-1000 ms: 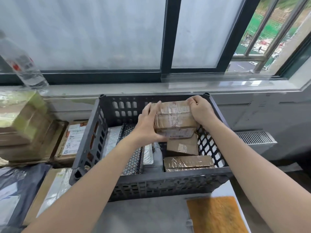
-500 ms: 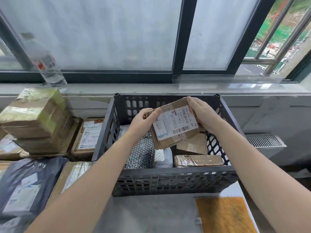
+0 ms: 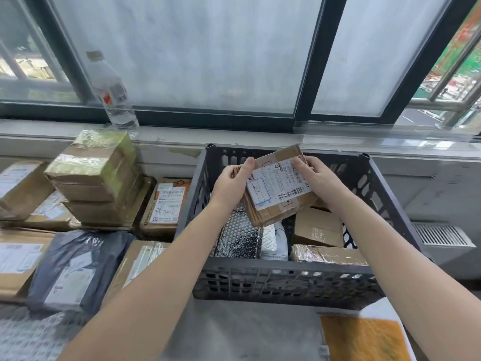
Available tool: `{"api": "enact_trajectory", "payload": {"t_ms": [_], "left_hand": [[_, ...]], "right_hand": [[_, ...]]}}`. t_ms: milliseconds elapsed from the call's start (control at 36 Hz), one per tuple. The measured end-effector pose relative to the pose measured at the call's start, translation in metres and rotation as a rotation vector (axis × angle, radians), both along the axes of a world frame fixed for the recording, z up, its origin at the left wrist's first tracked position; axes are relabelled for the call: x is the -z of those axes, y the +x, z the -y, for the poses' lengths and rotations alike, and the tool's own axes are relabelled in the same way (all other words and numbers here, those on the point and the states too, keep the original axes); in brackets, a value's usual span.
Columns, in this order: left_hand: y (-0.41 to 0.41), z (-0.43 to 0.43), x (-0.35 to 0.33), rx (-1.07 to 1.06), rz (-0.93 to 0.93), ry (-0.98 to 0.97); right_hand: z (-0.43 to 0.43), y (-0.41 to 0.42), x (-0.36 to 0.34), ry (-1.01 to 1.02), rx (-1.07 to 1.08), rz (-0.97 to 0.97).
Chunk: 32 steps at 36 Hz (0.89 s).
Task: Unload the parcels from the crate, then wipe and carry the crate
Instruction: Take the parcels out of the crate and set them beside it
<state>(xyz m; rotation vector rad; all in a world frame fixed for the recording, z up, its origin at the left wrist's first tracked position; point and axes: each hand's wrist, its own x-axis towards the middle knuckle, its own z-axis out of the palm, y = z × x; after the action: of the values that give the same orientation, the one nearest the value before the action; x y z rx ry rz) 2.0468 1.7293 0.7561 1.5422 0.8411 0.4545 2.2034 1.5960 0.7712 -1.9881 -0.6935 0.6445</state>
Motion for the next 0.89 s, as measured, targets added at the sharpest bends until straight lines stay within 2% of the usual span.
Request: {"api": "enact_trajectory", "payload": {"t_ms": [167,306,417,556,667,750,889], "left_hand": [[-0.023,-0.012,-0.009,-0.142,0.122,-0.076],[-0.055,-0.026,-0.014,-0.183,0.147,-0.119],[-0.091,-0.046,-0.014,-0.193,0.139,-0.122],[-0.155,-0.08,-0.016,-0.116,-0.046,0.092],[-0.204,-0.091,-0.022,-0.053,-0.042,0.159],[-0.226,-0.094,-0.03,-0.069,-0.009,0.194],[-0.253,-0.091,-0.034,-0.13,-0.075,0.219]], "right_hand": [[-0.018,-0.018,-0.005,0.132,0.012,-0.16],[-0.046,-0.058,-0.012,0.312,0.043,-0.371],[-0.067,-0.106,-0.009,0.361,0.016,-0.451],[-0.088,-0.151,-0.005,0.313,-0.023,-0.384],[-0.103,-0.177,-0.008,0.276,-0.096,-0.276],[-0.117,-0.198,-0.013,0.263,-0.16,-0.229],[-0.134,-0.234,-0.01,0.191,-0.242,-0.124]]}}
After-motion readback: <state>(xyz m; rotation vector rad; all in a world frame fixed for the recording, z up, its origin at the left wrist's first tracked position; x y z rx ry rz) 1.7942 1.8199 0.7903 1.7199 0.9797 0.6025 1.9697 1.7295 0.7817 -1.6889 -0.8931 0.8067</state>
